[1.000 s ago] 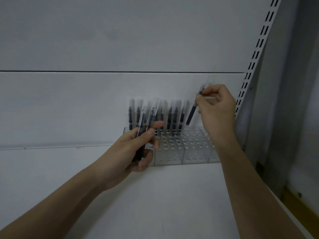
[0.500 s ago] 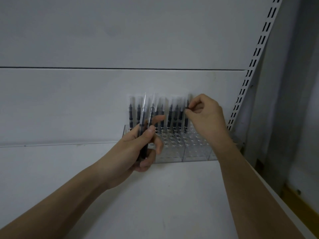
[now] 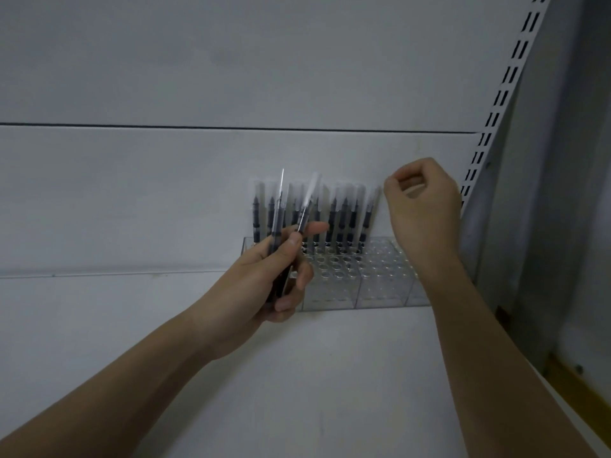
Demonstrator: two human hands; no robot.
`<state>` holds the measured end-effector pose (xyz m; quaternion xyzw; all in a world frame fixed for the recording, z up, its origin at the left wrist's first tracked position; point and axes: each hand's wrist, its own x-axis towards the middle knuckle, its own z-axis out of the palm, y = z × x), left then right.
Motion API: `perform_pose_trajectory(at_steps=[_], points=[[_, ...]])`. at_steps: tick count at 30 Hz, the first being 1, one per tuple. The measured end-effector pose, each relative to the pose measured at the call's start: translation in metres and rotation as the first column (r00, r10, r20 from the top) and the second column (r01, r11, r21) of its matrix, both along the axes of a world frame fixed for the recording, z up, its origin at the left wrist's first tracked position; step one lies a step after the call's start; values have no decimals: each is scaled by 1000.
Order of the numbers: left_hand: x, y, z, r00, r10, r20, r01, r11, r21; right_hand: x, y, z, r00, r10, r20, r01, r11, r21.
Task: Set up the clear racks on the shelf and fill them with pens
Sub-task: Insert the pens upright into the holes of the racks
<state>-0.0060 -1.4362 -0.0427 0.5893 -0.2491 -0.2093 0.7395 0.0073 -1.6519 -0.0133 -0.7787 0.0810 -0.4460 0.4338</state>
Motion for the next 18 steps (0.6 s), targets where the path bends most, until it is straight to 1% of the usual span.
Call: perform_pose_trajectory(at_steps=[2,6,8,10,12,14,18], points=[[0,0,0,1000,-3,-7,2,1000,-9,-1,6,4,994,68,82,-75,993,96],[0,0,-1,1000,-14,-20,14,1000,-6,-4,19,4,968,246,46,-249,929,275],[0,0,-2,1000,-14,-12,14,1000,2,-7,27,5,925,378,42,-369,868,331],[0,0,-3,1000,-8,2,8,1000,11,-10,32,6,864,503,19,-480,813,330],[1,0,-3,1000,-3,15,3,1000,16,-11,37,6,803,593,-50,-556,778,294],[1,0,-4,1000,-5,21,4,1000,14,-11,39,5,761,642,-88,-602,751,271],[2,0,-5,1000,9,2,-9,1000,14,-11,40,3,713,700,-45,-657,689,306]])
